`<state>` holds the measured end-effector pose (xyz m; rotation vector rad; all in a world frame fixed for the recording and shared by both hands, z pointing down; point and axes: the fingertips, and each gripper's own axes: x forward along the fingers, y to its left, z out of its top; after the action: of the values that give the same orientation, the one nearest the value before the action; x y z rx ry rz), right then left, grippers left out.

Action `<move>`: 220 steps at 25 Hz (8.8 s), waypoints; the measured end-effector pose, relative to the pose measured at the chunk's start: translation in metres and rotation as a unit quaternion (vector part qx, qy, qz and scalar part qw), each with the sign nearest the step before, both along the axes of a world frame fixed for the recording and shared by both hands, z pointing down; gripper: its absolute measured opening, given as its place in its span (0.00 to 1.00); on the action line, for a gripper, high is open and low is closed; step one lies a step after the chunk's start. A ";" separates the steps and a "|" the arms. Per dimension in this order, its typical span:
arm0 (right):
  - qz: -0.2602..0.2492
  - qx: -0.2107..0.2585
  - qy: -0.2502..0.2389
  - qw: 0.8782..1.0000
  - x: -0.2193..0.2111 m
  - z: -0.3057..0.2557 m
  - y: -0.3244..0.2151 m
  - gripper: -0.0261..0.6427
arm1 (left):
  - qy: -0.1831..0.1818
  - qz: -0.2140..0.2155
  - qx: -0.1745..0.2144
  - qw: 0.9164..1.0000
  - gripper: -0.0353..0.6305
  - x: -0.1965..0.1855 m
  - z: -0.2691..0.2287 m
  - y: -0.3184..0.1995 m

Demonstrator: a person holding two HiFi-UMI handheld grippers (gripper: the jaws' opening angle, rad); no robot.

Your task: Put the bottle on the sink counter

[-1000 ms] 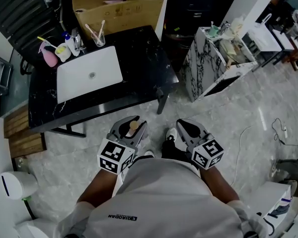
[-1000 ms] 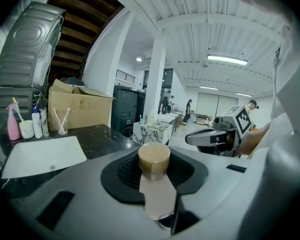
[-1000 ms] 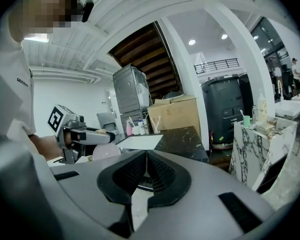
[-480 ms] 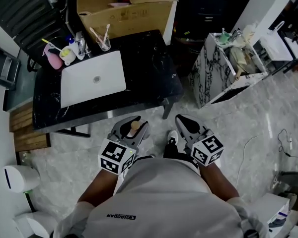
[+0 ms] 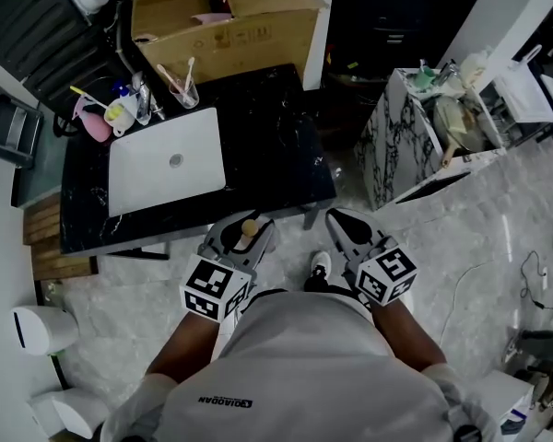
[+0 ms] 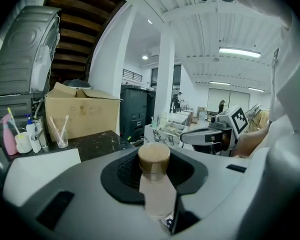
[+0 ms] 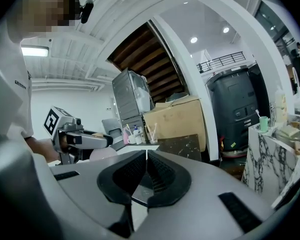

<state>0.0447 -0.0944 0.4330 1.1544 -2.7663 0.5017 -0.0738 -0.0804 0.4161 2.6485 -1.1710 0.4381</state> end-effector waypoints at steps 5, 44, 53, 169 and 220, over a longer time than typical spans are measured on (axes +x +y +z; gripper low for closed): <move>-0.005 0.000 -0.006 1.000 0.022 -0.001 -0.030 0.10 | -0.008 -0.011 0.001 1.000 0.23 0.017 -0.003 -0.030; -0.037 -0.002 -0.009 0.999 0.011 0.005 -0.203 0.10 | -0.034 -0.030 0.013 0.999 0.23 0.022 -0.007 -0.223; -0.012 -0.003 0.010 1.000 -0.010 0.010 -0.237 0.10 | -0.045 -0.004 0.008 0.999 0.23 0.001 0.014 -0.286; 0.082 -0.037 0.033 0.995 0.010 0.048 -0.315 0.10 | -0.065 -0.012 0.037 0.997 0.28 0.054 0.137 -0.549; -0.067 -0.014 -0.014 0.998 -0.001 -0.002 -0.194 0.10 | 0.080 -0.098 -0.060 0.990 0.07 0.024 0.039 -0.254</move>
<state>0.0440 -0.2884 0.4314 0.9536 -2.8268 0.5441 -0.0498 -0.3345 0.4546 2.3877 -1.2938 0.2480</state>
